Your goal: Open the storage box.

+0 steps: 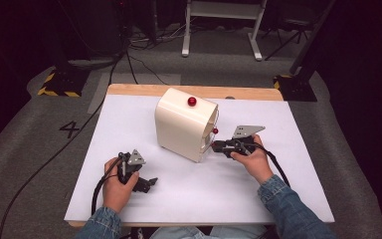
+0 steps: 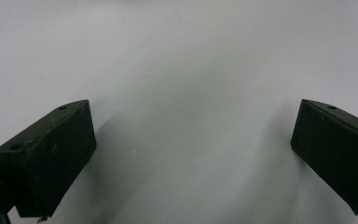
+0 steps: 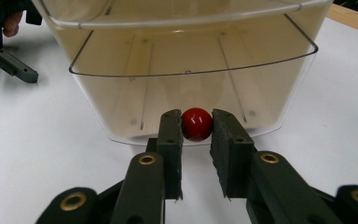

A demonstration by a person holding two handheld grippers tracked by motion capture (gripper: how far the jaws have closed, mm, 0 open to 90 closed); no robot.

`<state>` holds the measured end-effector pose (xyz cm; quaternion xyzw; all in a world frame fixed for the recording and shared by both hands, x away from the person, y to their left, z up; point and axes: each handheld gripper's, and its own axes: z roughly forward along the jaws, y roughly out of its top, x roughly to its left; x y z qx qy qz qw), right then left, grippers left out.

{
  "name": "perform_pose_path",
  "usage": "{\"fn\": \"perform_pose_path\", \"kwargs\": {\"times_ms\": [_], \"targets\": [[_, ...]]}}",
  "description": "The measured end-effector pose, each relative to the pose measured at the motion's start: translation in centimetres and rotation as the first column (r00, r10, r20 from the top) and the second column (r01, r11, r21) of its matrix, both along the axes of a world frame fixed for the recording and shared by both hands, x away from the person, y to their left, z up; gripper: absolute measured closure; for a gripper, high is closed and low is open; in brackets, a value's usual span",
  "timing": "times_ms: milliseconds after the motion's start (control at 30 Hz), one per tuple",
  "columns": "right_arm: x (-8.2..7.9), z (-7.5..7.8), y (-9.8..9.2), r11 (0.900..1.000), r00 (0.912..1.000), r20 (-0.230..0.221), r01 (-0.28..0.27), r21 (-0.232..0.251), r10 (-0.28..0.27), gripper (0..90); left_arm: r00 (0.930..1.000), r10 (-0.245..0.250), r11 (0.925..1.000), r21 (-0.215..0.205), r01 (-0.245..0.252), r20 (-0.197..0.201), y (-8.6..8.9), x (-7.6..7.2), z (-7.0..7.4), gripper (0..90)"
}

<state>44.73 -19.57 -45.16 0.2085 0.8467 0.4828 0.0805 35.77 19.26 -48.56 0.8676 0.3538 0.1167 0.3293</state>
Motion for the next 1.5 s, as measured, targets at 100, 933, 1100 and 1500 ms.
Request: {"fn": "perform_pose_path", "kwargs": {"times_ms": [100,933,1100,1500], "targets": [[-0.5,0.3,-0.6,1.000,0.9999,0.005,0.010,-0.006,-0.010,74.1,1.0000,0.000,1.0000,0.002,0.000,0.001,0.0,0.0,0.0,0.0],[-4.1,0.3,-6.6,0.999,0.9990,-0.012,0.044,-0.029,-0.044,73.8,1.0000,0.001,1.0000,0.001,-0.001,0.000,0.0,0.0,0.0,0.0],[-4.1,-0.1,-6.8,0.998,0.9987,-0.021,0.045,-0.035,-0.046,73.8,1.0000,0.000,1.0000,0.002,0.000,0.000,0.0,0.0,0.0,0.0],[-4.3,-1.9,-7.1,0.988,0.9957,-0.052,0.069,-0.140,-0.077,64.1,1.0000,0.000,1.0000,0.003,0.000,0.000,0.0,0.0,0.0,0.0]]}}
